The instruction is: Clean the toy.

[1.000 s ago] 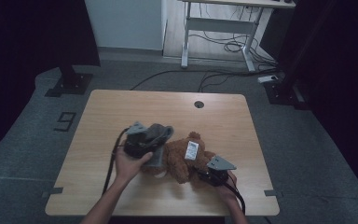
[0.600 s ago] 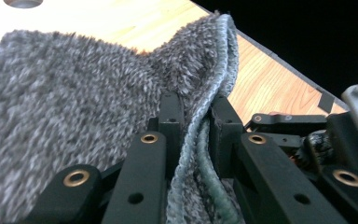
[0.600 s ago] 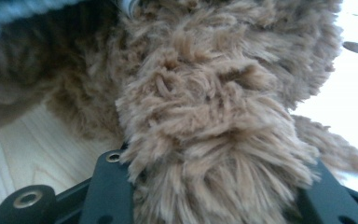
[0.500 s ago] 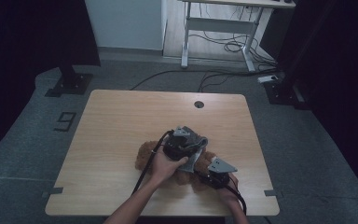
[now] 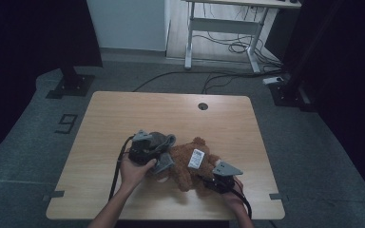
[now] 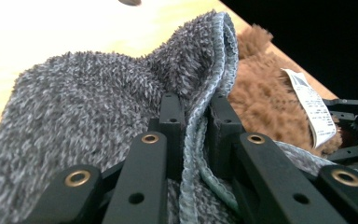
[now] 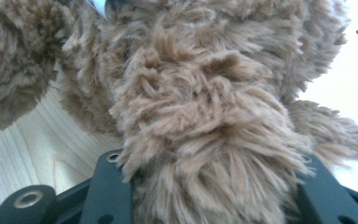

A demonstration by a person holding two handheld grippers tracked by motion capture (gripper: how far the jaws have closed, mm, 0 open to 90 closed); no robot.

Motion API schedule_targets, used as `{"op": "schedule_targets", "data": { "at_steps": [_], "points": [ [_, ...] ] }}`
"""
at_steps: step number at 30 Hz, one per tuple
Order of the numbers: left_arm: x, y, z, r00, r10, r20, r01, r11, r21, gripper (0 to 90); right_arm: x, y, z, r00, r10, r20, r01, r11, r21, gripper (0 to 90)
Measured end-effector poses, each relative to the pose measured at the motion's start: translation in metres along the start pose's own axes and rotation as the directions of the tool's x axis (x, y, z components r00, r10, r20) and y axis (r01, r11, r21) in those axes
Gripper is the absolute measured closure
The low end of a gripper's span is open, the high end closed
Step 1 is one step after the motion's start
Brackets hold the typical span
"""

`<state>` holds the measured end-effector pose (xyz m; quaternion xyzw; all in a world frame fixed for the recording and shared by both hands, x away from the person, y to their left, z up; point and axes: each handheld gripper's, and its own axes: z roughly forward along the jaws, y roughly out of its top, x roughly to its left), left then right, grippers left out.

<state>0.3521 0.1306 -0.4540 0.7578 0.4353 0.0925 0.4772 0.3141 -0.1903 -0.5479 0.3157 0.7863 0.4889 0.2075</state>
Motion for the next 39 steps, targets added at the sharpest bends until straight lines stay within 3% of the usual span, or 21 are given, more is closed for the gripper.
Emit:
{"op": "schedule_targets", "data": {
  "at_steps": [7,10,15,18,21,24,28,33,37,39],
  "points": [
    [0.025,-0.02,-0.022,0.9983,-0.052,-0.025,0.052,0.9982,-0.03,77.9,-0.001,0.0,0.0,0.9999,0.014,-0.007,-0.014,1.0,0.003,55.0],
    [0.033,-0.032,-0.028,0.9959,-0.064,-0.064,0.061,0.9974,-0.039,78.1,-0.001,-0.001,-0.001,0.9997,0.02,-0.013,-0.02,1.0,0.006,54.9],
    [0.047,-0.054,-0.027,0.991,-0.074,-0.112,0.075,0.9971,0.01,78.7,-0.002,-0.001,-0.002,0.9995,0.025,-0.017,-0.025,1.0,0.008,54.9],
    [0.054,-0.068,-0.018,0.9895,-0.088,-0.114,0.096,0.9932,0.065,78.6,-0.002,-0.001,-0.002,0.9995,0.027,-0.016,-0.027,1.0,0.01,54.9],
    [0.055,-0.072,-0.015,0.9901,-0.088,-0.109,0.097,0.9921,0.08,78.5,-0.002,-0.001,-0.002,0.9995,0.028,-0.017,-0.028,1.0,0.012,54.9],
    [0.054,-0.061,-0.022,0.9909,-0.09,-0.1,0.096,0.9933,0.063,78.4,-0.003,-0.002,-0.002,0.9995,0.028,-0.017,-0.028,1.0,0.012,54.9],
    [0.046,-0.035,-0.032,0.995,-0.059,-0.08,0.061,0.9979,0.022,78.0,-0.004,-0.001,-0.002,0.9996,0.025,-0.013,-0.024,1.0,0.012,55.0],
    [0.024,0.001,-0.03,0.9988,-0.007,-0.049,0.006,0.9999,-0.011,77.7,-0.004,-0.001,-0.001,0.9999,0.01,-0.006,-0.01,1.0,0.014,55.0],
    [0.007,0.02,-0.007,0.9978,0.044,-0.049,-0.043,0.9983,0.039,77.3,-0.004,-0.001,-0.001,1.0,0.0,-0.009,0.0,1.0,0.015,53.2],
    [0.007,0.02,0.007,0.9988,0.032,-0.038,-0.029,0.9964,0.079,77.0,-0.003,-0.001,-0.002,0.9999,-0.009,-0.012,0.009,1.0,0.011,50.3]
  ]
}}
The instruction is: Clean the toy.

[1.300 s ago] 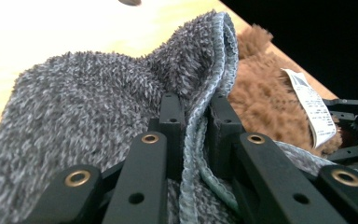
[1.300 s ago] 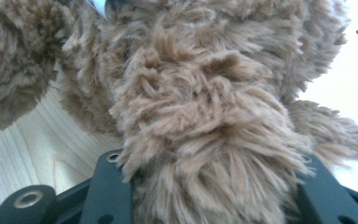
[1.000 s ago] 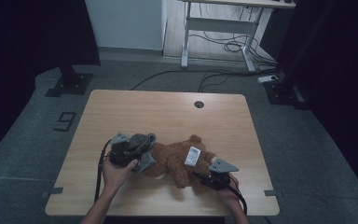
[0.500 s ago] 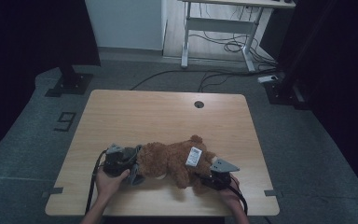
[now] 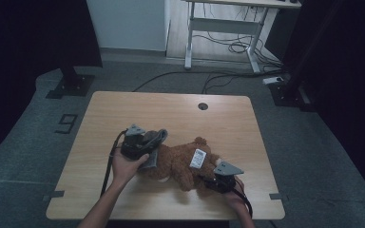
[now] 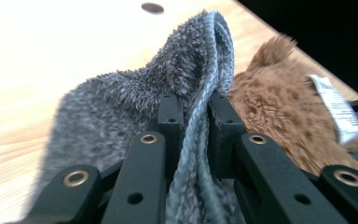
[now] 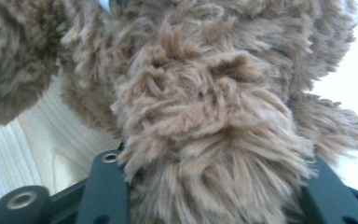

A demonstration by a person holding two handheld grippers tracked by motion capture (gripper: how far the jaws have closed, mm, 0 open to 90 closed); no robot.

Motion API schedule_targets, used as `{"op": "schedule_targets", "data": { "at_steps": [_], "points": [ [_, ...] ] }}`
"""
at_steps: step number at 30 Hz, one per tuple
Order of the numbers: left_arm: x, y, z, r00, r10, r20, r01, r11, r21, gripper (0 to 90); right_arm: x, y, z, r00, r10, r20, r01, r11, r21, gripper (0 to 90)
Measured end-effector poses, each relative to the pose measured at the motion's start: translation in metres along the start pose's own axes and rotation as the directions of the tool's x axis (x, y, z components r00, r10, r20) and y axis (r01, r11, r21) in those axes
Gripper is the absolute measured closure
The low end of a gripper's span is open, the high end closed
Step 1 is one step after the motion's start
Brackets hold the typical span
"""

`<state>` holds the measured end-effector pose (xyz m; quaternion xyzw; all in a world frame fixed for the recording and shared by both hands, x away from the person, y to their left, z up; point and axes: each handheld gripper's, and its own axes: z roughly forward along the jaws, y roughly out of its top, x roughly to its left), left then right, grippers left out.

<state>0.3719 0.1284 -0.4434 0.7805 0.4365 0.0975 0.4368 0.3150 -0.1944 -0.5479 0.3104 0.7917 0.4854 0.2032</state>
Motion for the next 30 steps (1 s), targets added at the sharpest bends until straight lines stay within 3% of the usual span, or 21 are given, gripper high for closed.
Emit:
{"op": "schedule_targets", "data": {
  "at_steps": [3,5,7,12,16,21,24,28,30],
  "points": [
    [0.0,-0.01,0.012,0.9998,-0.009,0.015,0.008,0.9999,0.008,76.8,-0.001,-0.001,-0.004,0.9999,-0.005,-0.015,0.005,1.0,-0.001,42.8],
    [-0.002,-0.016,0.011,0.9999,-0.007,0.015,0.007,1.0,-0.004,76.6,-0.003,-0.001,-0.008,0.9992,0.018,-0.034,-0.018,1.0,-0.004,35.9],
    [-0.004,-0.022,0.006,0.9999,0.005,0.012,-0.005,0.9998,-0.018,76.7,-0.008,-0.001,-0.012,0.995,0.073,-0.068,-0.074,0.997,-0.017,28.3],
    [-0.011,-0.042,-0.003,0.9997,0.025,0.008,-0.024,0.9967,-0.077,76.9,-0.016,0.006,-0.028,0.9846,0.148,-0.093,-0.153,0.987,-0.047,14.8],
    [-0.015,-0.051,-0.007,0.9995,0.029,0.016,-0.027,0.9937,-0.109,77.2,-0.018,0.015,-0.033,0.9824,0.16,-0.096,-0.167,0.984,-0.065,11.5],
    [-0.019,-0.061,-0.012,0.9991,0.035,0.024,-0.031,0.9907,-0.132,77.3,-0.016,0.031,-0.025,0.983,0.156,-0.097,-0.162,0.985,-0.066,5.2],
    [-0.019,-0.066,-0.015,0.9991,0.025,0.034,-0.02,0.9898,-0.141,77.5,-0.016,0.039,-0.016,0.9809,0.162,-0.108,-0.166,0.986,-0.028,0.0],
    [-0.015,-0.074,-0.016,0.9981,-0.007,0.062,0.017,0.9881,-0.153,77.7,-0.017,0.038,0.001,0.9647,0.2,-0.171,-0.198,0.98,0.031,0.0],
    [-0.014,-0.075,-0.016,0.9975,-0.015,0.07,0.026,0.9876,-0.155,77.9,-0.016,0.036,0.009,0.9495,0.215,-0.228,-0.207,0.977,0.059,2.7]
  ]
}}
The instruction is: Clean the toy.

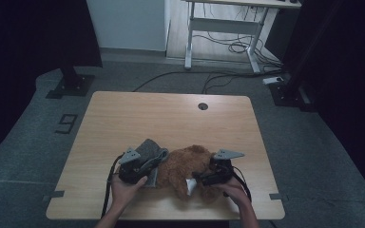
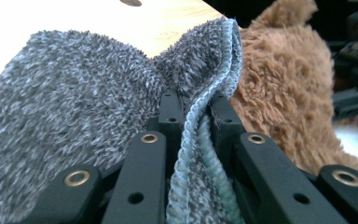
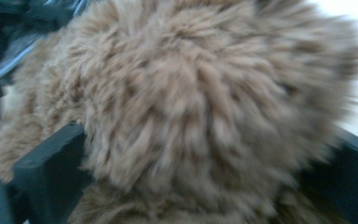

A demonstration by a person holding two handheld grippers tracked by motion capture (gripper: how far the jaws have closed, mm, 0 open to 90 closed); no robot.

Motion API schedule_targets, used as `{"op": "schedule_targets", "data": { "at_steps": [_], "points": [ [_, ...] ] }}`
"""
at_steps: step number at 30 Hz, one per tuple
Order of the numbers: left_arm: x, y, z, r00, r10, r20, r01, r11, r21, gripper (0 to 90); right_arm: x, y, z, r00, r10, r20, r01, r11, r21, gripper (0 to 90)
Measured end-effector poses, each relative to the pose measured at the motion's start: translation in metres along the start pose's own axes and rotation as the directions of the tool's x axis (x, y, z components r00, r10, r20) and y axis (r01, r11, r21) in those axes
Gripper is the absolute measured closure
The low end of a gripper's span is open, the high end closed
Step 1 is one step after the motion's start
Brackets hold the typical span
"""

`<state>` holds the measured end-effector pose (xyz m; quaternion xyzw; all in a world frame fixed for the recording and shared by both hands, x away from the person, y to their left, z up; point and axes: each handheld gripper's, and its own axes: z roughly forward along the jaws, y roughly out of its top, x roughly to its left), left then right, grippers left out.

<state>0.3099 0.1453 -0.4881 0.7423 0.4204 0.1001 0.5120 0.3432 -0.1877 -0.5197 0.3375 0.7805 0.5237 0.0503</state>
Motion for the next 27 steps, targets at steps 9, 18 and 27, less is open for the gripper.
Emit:
{"op": "schedule_targets", "data": {
  "at_steps": [9,18,27],
  "points": [
    [-0.002,-0.003,-0.003,0.9999,-0.007,-0.008,0.007,0.9997,-0.023,78.1,0.007,-0.005,0.007,0.998,-0.058,0.023,0.058,0.998,-0.007,43.3],
    [0.0,0.01,-0.006,0.9988,-0.037,0.033,0.038,0.998,-0.05,78.5,0.032,0.009,-0.002,0.9426,-0.288,0.169,0.304,0.95,-0.076,50.5],
    [-0.021,0.049,0.013,0.998,0.03,0.055,-0.029,0.9993,-0.023,78.4,0.038,0.01,0.006,0.8732,-0.403,0.274,0.436,0.897,-0.072,49.4]
  ]
}}
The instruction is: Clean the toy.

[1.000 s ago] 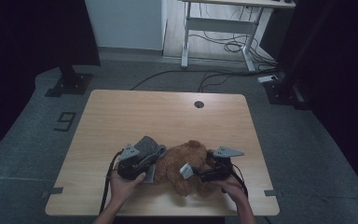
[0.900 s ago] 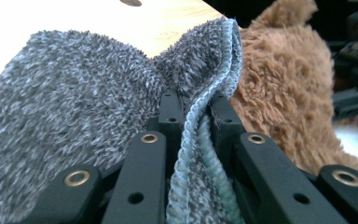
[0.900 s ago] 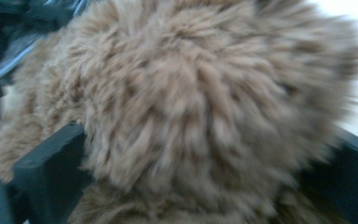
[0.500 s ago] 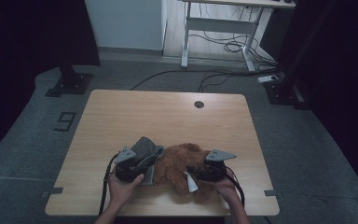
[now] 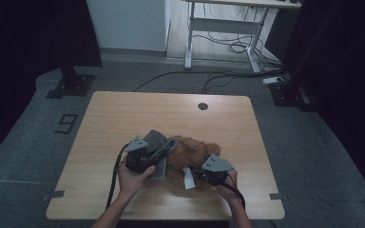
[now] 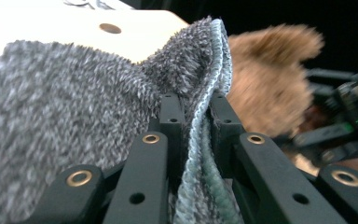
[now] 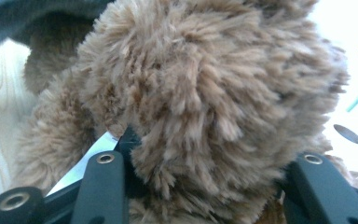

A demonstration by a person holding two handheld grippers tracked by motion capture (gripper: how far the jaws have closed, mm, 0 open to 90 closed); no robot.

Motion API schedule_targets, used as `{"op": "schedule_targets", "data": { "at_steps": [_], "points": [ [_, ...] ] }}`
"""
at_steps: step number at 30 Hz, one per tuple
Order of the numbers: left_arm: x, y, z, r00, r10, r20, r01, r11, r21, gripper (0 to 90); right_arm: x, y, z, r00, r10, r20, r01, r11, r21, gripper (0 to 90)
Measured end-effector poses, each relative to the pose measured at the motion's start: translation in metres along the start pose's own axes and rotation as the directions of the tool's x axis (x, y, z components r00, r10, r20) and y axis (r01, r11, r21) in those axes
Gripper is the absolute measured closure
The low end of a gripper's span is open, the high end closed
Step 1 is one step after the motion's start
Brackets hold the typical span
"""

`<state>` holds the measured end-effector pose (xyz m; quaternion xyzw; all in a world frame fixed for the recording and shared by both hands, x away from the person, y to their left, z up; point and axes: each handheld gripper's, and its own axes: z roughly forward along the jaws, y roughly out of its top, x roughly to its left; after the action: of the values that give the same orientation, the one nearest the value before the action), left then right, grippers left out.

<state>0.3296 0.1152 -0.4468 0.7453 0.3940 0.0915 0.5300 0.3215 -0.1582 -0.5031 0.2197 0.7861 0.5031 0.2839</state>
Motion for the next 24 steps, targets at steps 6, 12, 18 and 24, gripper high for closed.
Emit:
{"op": "schedule_targets", "data": {
  "at_steps": [6,12,18,24],
  "points": [
    [-0.034,0.034,0.036,0.9978,0.045,0.049,-0.047,0.9986,0.026,77.8,-0.004,-0.012,-0.005,0.9995,0.024,-0.018,-0.024,1.0,0.008,47.9],
    [-0.051,0.039,0.075,0.9946,0.095,0.043,-0.099,0.9872,0.125,77.2,-0.004,-0.02,-0.005,0.9995,0.027,-0.017,-0.027,0.999,0.025,47.3],
    [-0.035,0.028,0.072,0.9976,0.067,0.019,-0.069,0.9872,0.144,78.3,-0.005,-0.032,-0.004,0.9981,0.053,-0.033,-0.052,0.998,0.044,46.9],
    [-0.004,0.024,0.051,0.9871,0.103,-0.123,-0.08,0.9813,0.175,78.6,-0.005,-0.033,-0.005,0.9972,0.067,-0.034,-0.066,0.997,0.042,46.7]
  ]
}}
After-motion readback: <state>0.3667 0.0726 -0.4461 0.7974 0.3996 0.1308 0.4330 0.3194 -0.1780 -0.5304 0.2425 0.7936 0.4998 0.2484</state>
